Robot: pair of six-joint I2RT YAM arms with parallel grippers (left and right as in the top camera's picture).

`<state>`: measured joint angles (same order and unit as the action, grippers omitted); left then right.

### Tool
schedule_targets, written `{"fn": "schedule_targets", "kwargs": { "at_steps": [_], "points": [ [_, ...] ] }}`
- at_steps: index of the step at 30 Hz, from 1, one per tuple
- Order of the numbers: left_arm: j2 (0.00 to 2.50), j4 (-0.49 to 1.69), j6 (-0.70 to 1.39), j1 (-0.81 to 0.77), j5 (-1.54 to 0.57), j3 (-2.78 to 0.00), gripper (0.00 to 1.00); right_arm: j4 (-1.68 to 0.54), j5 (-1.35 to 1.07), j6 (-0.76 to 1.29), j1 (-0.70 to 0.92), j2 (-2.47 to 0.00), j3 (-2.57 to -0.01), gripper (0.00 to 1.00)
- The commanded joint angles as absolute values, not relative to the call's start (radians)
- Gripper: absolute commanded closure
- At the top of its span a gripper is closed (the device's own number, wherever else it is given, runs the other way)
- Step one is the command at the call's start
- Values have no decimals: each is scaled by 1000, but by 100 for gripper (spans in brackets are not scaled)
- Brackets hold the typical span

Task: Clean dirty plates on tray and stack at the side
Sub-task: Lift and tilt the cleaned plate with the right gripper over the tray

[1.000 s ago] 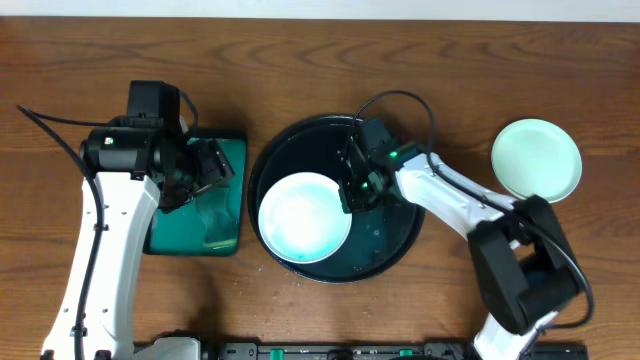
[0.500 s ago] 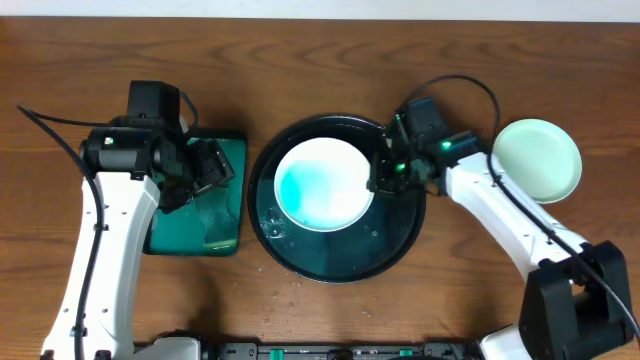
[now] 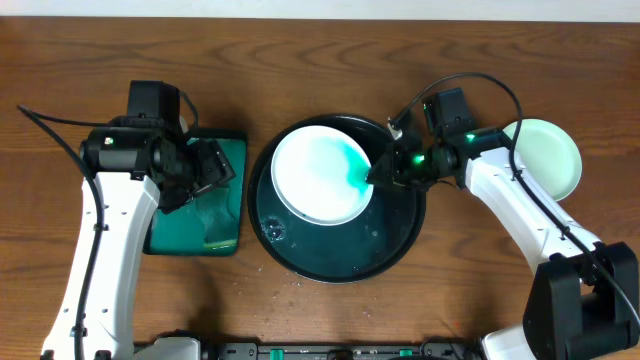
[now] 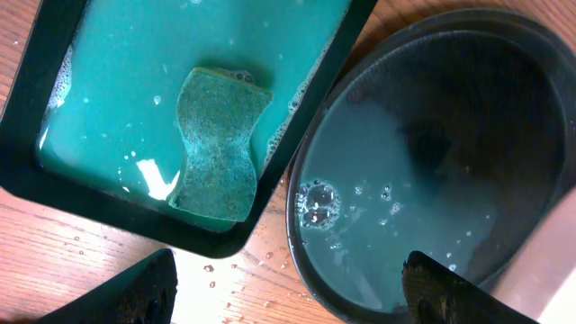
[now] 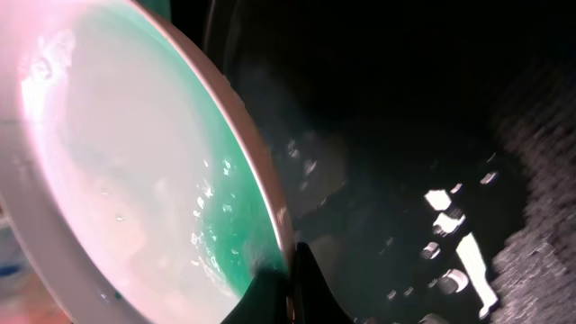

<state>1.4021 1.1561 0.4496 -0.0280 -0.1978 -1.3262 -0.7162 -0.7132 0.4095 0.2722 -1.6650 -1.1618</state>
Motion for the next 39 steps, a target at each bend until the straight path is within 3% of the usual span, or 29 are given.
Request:
{"fn": "schedule_targets", "kwargs": {
  "at_steps": [1, 17, 28, 39],
  "points": [
    [1391, 1163, 461, -25, -201, -1328, 19, -680, -609, 349, 270, -1640, -1164, 99],
    [1391, 1163, 461, -25, -198, -1328, 20, -550, -207, 127, 303, -1538, -1164, 99],
    [1391, 1163, 461, -25, -198, -1328, 20, -582, 269, -62, 506, -1375, -1164, 99],
    [1391, 1163, 461, -25, -198, -1328, 20, -601, 650, -224, 677, -1367, -1164, 99]
  ]
}}
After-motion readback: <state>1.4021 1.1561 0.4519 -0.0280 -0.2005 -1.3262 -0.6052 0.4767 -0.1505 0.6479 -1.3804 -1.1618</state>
